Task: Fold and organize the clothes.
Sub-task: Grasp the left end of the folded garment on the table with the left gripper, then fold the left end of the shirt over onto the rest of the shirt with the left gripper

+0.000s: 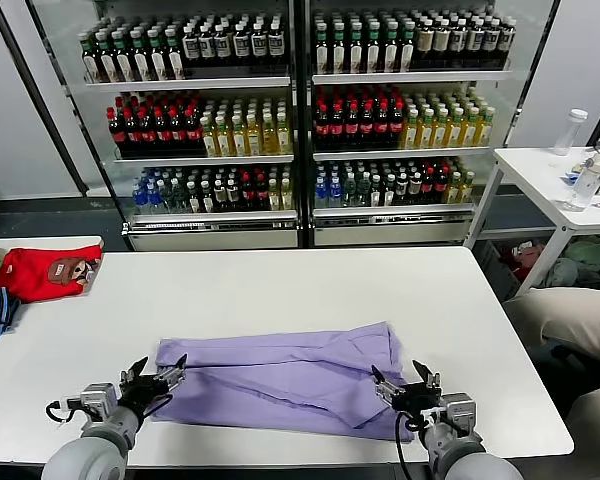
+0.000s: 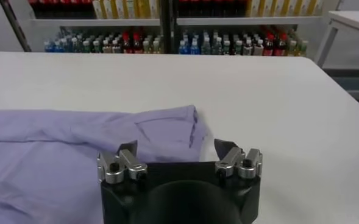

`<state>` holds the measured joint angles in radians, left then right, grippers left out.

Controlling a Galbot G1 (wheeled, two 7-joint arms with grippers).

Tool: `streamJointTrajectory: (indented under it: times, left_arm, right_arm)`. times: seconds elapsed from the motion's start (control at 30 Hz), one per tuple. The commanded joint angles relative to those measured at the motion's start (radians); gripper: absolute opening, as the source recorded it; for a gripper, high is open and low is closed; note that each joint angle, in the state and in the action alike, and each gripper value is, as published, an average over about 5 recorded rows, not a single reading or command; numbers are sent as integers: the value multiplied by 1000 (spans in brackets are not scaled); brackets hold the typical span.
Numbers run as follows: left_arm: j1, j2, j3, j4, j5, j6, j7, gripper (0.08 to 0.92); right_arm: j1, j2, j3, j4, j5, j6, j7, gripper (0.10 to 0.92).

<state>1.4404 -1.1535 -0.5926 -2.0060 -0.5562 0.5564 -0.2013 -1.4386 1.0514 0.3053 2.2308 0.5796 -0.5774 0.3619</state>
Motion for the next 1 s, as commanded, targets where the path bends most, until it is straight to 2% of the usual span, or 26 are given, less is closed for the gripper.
streamJointTrajectory:
  times: [0.03,0.47,0.73,0.87,1.0]
  left_arm:
    - [11,-28,38,4,-16,26,-117,790]
    - [-15,-47,56,19,-42,24,-125,421]
    - [-34,-45,44,-12,193,25,-145,196]
    - [-17,-17,-42,-50,299,21,-145,115]
    - [0,40,-213,-10,327,-2,-118,108]
  right_arm:
    - [-6,7,0,4,-5,-1,1,823]
    - [-13,9,3,6,-15,-1,-1,823]
    - [-12,9,8,14,-25,-1,-2,823]
    - [-6,-4,20,33,-25,-1,-3,823]
    - [-2,-13,30,48,-25,-1,-5,823]
